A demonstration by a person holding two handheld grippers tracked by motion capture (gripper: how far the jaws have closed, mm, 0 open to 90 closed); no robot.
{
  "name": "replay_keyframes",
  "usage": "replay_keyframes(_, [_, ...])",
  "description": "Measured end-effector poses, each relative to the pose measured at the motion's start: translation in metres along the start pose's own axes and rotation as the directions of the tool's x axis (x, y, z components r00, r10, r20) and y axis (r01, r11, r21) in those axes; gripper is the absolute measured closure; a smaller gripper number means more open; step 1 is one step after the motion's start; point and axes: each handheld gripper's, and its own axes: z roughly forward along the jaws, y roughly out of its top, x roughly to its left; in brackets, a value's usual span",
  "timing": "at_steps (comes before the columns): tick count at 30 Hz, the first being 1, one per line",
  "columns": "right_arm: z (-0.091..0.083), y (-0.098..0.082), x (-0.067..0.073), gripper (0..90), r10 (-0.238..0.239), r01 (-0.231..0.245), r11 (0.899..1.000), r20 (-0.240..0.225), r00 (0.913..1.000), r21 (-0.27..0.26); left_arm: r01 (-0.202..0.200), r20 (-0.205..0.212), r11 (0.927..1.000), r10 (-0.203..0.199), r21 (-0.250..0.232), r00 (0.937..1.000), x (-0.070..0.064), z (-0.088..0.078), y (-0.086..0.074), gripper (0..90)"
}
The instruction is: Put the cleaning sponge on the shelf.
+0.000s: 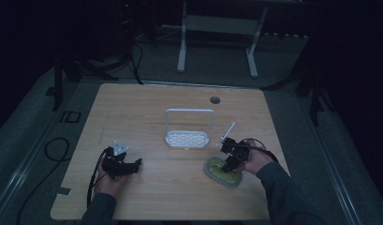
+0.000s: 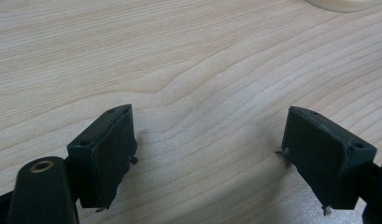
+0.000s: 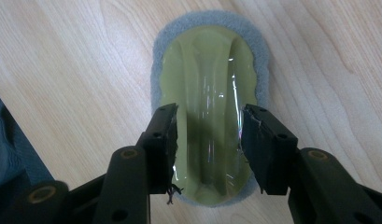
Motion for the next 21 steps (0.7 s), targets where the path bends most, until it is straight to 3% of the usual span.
replay_keyframes(21, [0.007, 0.014, -0.001, 62.1, -0.043, 0.043, 0.992, -0.001, 0.9991, 0.119, 0.0, 0.0, 1.0, 0.0, 0.0, 1.0, 0.0, 0.0, 0.0, 17.6])
